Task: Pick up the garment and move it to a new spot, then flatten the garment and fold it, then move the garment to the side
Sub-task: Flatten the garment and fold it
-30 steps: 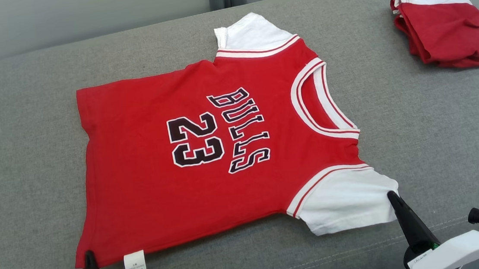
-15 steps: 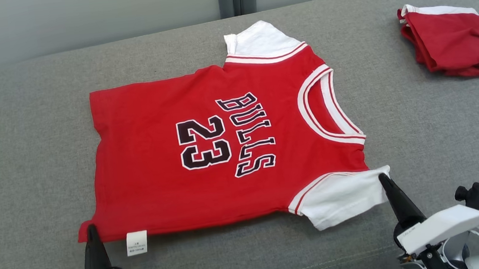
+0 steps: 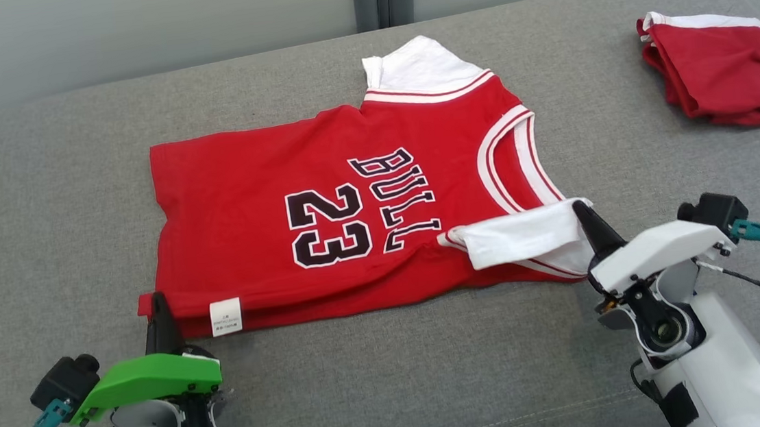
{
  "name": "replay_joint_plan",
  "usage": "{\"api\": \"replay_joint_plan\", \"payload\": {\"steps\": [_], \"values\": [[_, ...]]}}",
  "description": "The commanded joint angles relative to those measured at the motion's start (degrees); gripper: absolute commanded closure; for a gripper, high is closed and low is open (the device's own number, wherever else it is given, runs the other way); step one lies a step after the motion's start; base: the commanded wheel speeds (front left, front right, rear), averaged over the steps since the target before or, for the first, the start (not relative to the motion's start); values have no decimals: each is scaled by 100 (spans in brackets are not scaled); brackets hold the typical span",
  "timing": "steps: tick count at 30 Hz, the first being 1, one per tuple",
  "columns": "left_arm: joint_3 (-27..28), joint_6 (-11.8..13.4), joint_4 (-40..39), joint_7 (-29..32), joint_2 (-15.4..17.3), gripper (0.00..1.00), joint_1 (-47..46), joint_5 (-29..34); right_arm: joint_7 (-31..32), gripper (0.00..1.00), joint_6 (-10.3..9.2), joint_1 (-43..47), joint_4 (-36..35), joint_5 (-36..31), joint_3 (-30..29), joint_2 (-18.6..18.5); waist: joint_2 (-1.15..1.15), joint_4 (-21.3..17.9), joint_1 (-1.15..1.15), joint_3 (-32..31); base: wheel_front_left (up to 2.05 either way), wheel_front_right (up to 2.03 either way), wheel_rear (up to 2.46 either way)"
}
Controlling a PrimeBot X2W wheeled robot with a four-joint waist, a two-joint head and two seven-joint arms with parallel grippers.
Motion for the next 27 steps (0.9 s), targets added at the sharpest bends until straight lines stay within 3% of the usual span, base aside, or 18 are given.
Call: {"api": "replay_joint_plan", "payload": {"steps": [1, 12, 26, 27], "values": [[-13, 6, 97, -20, 26, 100, -172, 113, -39, 100, 1, -182, 169, -40, 41, -16, 0, 7, 0, 50, 0, 0, 0], [59, -64, 1217, -20, 25, 100, -1163, 278, -410, 100, 1, -1739, 2114, -21, 333, -18, 0, 19, 0, 318, 0, 0, 0], [190, -177, 1928, -21, 27, 100, -1810, 478, -573, 100, 1, -2956, 3446, 419, 915, -18, 0, -1, 0, 632, 0, 0, 0], [213, -189, 1927, -20, 28, 59, -1832, 504, -579, 74, 1, -3010, 3469, 522, 963, -17, 0, 10, 0, 648, 0, 0, 0]]}}
